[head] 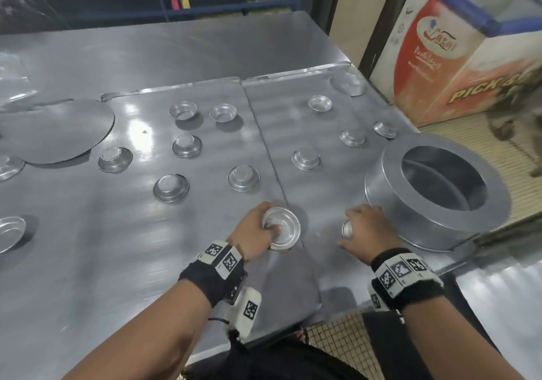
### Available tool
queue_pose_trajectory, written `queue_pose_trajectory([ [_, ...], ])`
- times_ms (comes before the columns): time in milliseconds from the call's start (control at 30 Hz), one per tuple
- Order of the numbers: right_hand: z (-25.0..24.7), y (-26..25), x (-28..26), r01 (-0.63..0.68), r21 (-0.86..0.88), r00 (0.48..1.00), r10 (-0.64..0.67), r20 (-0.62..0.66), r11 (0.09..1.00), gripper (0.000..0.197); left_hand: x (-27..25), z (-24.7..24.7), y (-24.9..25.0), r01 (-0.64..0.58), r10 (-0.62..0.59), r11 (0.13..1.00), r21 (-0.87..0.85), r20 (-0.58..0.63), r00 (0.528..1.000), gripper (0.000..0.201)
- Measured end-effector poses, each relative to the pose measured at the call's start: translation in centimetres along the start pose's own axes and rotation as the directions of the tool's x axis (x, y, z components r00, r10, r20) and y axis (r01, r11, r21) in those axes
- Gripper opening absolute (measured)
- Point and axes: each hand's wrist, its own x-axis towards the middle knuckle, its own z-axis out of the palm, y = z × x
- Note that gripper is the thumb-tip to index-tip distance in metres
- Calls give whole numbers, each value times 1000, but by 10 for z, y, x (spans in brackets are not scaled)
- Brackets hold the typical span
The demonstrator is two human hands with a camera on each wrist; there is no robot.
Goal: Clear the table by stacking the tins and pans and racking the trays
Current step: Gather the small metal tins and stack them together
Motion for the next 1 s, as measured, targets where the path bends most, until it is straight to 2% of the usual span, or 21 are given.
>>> queue_pose_trajectory([
  [133,4,24,6,-44,23,998,43,39,999,62,9,17,3,12,-12,1000,7,-2,1000,24],
  [233,7,31,8,-35,45,998,32,48,998,49,14,25,2,33,-33,999,7,8,999,30],
  [300,7,32,8,-29,59,999,28,27,998,42,18,29,-1,32,-32,999,33,6,999,30],
  [400,6,32,5,-24,103,999,27,-19,994,42,20,32,-4,23,-23,995,93,-3,1000,26],
  [533,4,29,0,10,179,997,5,-81,984,42,14,34,1,64,-64,994,91,-8,998,23],
  [600,1,24,-3,50,279,990,-10,-141,959,47,11,34,1,91,-91,995,36,-4,996,24],
  [733,-8,2,-13,211,422,950,-84,-300,882,71,1,30,4,134,-136,988,-77,-11,991,26],
  [867,-18,-29,-24,369,517,891,-135,-434,772,65,-5,18,4,153,-158,975,-161,-16,987,23],
  [1000,-19,-57,-31,451,575,864,-172,-474,683,65,-15,4,4,151,-162,957,-247,-26,986,17],
])
